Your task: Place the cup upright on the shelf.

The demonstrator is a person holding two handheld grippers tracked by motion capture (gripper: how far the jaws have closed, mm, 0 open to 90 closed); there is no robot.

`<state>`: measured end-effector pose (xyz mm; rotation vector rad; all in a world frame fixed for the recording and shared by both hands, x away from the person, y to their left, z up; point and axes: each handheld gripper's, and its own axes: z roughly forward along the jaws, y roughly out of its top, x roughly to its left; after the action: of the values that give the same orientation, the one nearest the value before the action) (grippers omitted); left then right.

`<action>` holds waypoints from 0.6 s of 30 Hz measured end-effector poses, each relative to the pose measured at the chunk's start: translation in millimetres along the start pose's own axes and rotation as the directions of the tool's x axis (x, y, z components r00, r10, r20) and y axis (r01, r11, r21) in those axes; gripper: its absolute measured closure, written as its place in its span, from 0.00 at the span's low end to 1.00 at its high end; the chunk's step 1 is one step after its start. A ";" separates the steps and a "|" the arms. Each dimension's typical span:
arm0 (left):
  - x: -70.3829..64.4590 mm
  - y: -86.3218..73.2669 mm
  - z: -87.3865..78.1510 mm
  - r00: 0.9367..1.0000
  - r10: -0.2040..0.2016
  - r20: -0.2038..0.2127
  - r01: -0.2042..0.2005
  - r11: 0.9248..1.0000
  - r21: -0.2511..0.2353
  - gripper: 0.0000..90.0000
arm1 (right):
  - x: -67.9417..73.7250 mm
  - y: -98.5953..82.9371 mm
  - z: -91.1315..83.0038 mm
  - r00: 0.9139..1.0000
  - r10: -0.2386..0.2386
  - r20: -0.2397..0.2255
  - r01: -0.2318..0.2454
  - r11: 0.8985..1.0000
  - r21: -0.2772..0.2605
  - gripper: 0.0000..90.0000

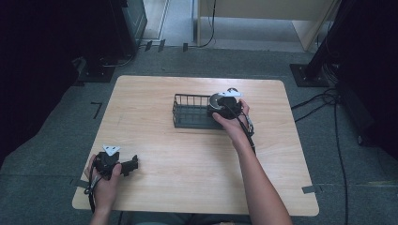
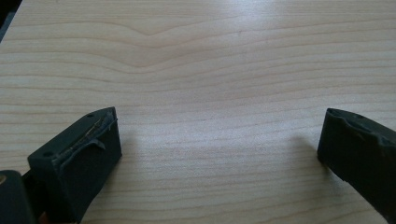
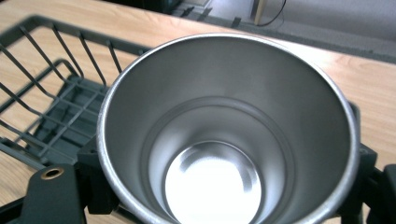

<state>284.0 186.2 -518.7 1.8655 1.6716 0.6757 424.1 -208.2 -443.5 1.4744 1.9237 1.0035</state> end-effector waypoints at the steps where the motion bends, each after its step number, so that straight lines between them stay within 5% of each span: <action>1: 0.0 0.0 0.0 1.000 0.000 0.000 0.000 1.000 0.000 0.00 | -0.3 -0.9 1.0 1.000 0.000 0.002 0.000 1.000 0.007 0.20; 8: 0.0 0.0 0.0 1.000 0.000 0.000 0.000 1.000 0.000 0.00 | -1.5 -0.4 0.9 1.000 0.011 -0.005 -0.011 1.000 0.012 0.20; 18: 0.0 0.0 0.0 1.000 0.000 0.000 0.000 1.000 0.000 0.00 | -5.2 3.0 -8.2 0.998 0.036 -0.044 -0.037 0.999 -0.013 0.00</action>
<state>284.0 186.1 -518.6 1.8654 1.6722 0.6756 421.0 -214.8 -436.4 1.4965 1.9227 1.0719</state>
